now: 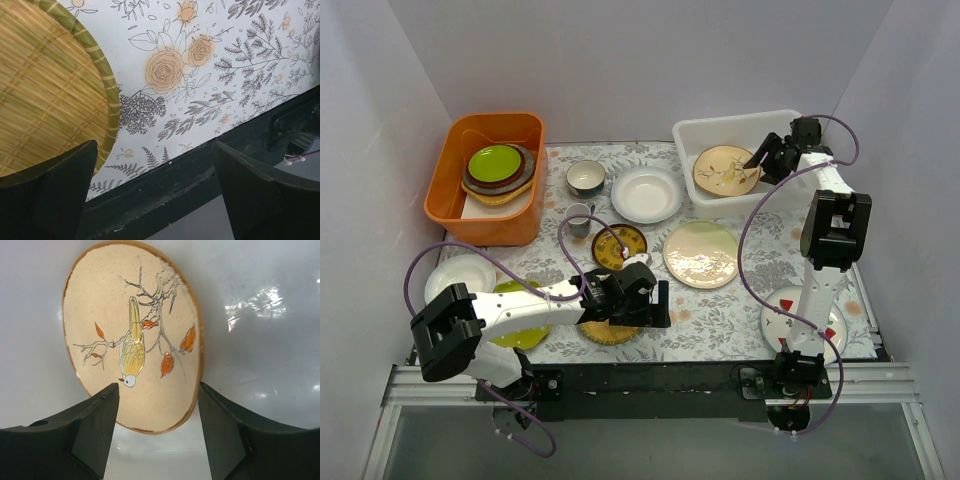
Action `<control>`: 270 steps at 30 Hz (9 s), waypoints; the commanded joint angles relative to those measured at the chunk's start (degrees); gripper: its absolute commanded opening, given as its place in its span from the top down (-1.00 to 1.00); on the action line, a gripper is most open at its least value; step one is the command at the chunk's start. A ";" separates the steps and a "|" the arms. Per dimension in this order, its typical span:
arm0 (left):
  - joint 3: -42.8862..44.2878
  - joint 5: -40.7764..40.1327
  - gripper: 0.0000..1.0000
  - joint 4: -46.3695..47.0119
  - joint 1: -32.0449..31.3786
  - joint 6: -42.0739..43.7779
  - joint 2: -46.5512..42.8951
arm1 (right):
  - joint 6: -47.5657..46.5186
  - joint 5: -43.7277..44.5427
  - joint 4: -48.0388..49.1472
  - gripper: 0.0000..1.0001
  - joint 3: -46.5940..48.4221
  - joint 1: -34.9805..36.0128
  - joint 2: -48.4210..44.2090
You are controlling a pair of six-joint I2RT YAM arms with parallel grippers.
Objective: Place the plates into the plastic bin on the countertop
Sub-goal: Place the plate in the plastic bin, then pick up the plate from the corner of the board.
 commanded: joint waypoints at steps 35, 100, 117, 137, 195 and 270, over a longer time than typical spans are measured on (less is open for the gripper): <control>-1.66 2.49 -0.96 8.37 -0.17 -3.15 -5.96 | -2.93 -4.82 6.32 -0.54 -22.73 -0.32 -40.68; 37.08 18.06 -0.35 36.07 -6.67 -7.11 50.55 | -3.37 -13.02 -8.90 -0.50 -38.56 -0.59 -74.26; 40.34 17.26 0.53 35.01 -7.11 -7.72 56.70 | -4.51 -12.49 -8.90 -0.50 -40.05 -0.67 -73.82; 36.21 14.28 1.00 35.80 -7.11 -8.25 52.76 | -5.39 -11.96 -8.98 -0.48 -42.60 -0.67 -74.61; 13.54 9.53 1.00 35.98 1.68 -10.71 18.56 | -7.24 -12.93 -10.21 -0.48 -49.88 -0.76 -77.07; -6.86 -1.10 1.00 31.15 -6.32 -20.38 6.00 | 1.20 -0.36 -6.08 0.07 -76.97 23.76 -84.10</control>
